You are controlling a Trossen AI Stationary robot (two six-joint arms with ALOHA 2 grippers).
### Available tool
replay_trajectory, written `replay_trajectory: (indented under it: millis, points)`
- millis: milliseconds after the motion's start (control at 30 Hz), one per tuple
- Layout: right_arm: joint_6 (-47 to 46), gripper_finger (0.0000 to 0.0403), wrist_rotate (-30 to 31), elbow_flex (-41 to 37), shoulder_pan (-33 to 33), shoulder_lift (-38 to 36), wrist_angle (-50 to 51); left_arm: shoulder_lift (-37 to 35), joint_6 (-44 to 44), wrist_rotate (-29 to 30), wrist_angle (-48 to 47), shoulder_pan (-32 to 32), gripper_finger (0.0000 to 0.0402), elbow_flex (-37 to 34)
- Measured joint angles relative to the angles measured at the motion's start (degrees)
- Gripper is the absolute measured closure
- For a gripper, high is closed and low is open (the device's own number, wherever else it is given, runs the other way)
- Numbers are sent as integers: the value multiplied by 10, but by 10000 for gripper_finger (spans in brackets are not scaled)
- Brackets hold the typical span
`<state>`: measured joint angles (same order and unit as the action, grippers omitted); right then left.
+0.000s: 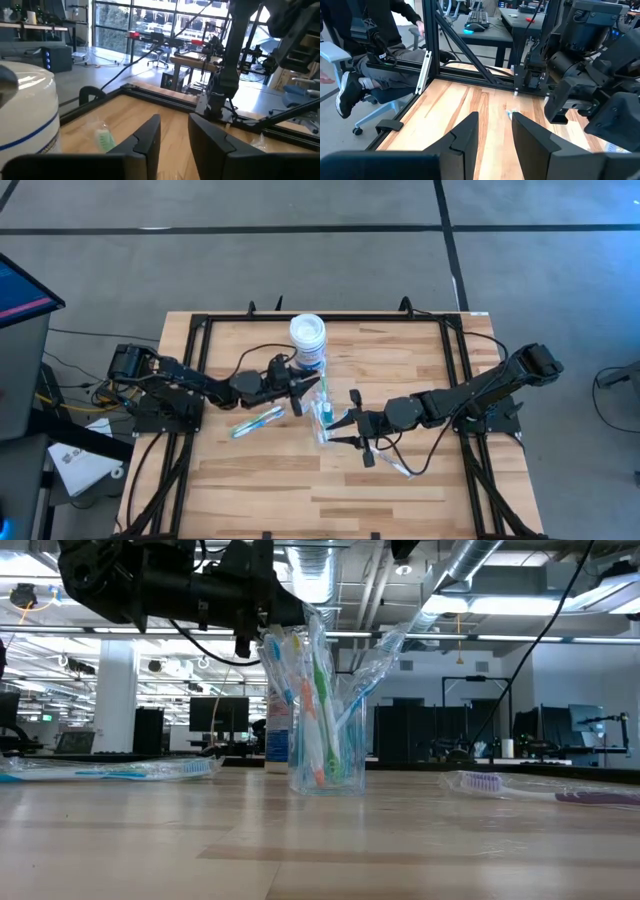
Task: Pick & Place toothbrushing station
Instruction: Put the orange toothbrush into the Transparent organizer
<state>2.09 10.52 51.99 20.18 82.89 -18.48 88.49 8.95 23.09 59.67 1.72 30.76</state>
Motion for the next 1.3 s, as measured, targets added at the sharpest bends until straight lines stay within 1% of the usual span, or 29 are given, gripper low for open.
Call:
replay_trajectory:
  millis: [233, 767, 1000, 1300]
  points:
    - [0, 294, 0, 0, 0, 0, 1, -4, -1, 0, 37, -13, 342, 0]
    - [-2, 294, 0, 0, 0, 0, 15, -9, -16, 0, 33, -19, 396, 0]
    - [-2, 294, 0, 0, 0, 0, 14, -9, -11, 14, -2, -19, 399, 0]
    - [-2, 294, 0, 0, 0, 0, 14, -9, -9, 14, -9, -19, 398, 0]
